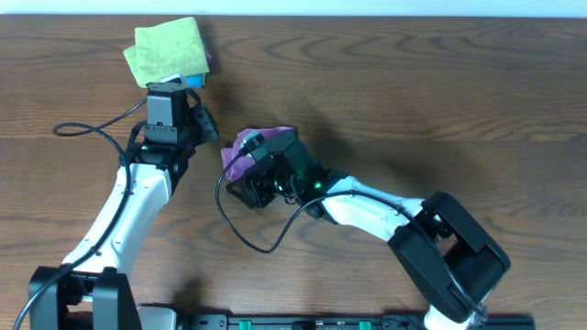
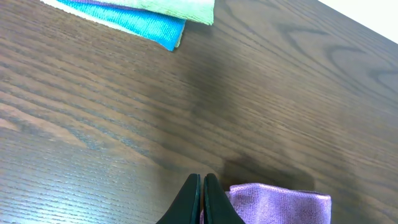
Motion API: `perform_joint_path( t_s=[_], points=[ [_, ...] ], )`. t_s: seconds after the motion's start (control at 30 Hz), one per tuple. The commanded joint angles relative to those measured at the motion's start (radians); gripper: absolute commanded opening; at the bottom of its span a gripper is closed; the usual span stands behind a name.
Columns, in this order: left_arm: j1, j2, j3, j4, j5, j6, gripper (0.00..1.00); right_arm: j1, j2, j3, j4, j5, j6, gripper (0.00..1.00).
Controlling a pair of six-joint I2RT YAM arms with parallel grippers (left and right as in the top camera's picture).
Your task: Fold the cloth
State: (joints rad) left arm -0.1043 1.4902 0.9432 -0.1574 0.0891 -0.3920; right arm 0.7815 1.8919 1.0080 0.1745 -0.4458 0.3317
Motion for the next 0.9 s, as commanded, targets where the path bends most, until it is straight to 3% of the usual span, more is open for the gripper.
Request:
perform_joint_path(
  t_s=[0.0, 0.03, 0.07, 0.3, 0.4, 0.87],
  points=[
    [0.008, -0.024, 0.022, -0.003, -0.019, 0.013, 0.1, 0.004, 0.01, 0.019, -0.003, -0.027, 0.004, 0.85],
    [0.008, -0.028, 0.022, -0.003, -0.019, 0.013, 0.17, 0.0, 0.008, 0.019, -0.003, -0.034, 0.004, 0.95],
    [0.008, -0.034, 0.022, -0.003, -0.019, 0.014, 0.21, -0.004, 0.001, 0.019, -0.003, -0.038, 0.004, 0.99],
    [0.008, -0.087, 0.022, -0.005, -0.018, 0.014, 0.64, -0.066, -0.115, 0.019, -0.021, -0.045, 0.004, 0.99],
    [0.008, -0.114, 0.022, -0.016, -0.014, 0.01, 0.93, -0.116, -0.195, 0.019, -0.094, -0.045, -0.028, 0.99],
    [0.008, -0.18, 0.022, -0.227, 0.103, -0.06, 0.96, -0.569, -0.565, 0.014, -0.822, -0.029, -0.447, 0.99]
  ],
)
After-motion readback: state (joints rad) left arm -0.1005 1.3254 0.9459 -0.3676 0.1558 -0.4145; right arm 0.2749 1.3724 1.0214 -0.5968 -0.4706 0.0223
